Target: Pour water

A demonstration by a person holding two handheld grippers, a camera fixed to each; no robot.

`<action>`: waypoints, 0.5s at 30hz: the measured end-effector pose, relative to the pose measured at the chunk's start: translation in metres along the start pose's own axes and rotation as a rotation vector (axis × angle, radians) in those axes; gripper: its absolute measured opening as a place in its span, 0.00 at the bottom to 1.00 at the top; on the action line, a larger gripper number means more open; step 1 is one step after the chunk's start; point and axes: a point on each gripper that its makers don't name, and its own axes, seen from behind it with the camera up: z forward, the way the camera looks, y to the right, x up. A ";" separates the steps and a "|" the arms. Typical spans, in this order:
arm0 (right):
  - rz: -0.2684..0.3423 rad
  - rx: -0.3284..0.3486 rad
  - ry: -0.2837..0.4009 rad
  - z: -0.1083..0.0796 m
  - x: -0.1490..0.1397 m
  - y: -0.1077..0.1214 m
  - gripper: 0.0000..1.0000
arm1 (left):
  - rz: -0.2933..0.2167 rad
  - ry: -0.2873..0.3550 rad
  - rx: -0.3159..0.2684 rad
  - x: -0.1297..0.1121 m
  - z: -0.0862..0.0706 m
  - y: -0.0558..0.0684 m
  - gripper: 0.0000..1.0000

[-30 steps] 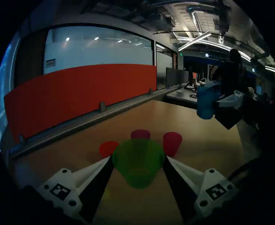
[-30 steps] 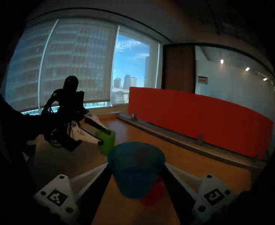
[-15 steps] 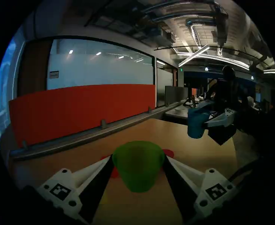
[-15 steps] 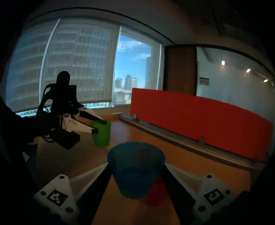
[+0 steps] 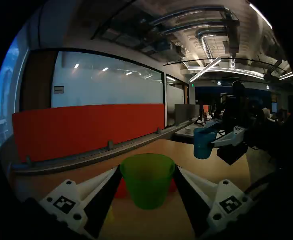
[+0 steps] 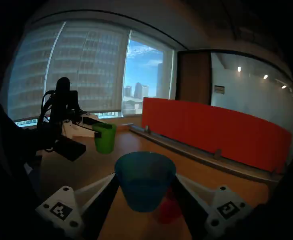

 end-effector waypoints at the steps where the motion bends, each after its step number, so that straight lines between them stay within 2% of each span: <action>1: 0.000 0.001 0.001 0.000 0.000 0.000 0.89 | 0.001 0.002 0.001 0.001 0.000 0.000 0.89; 15: 0.002 0.010 0.009 0.000 0.002 -0.005 0.89 | 0.007 0.009 0.001 0.005 -0.004 0.001 0.89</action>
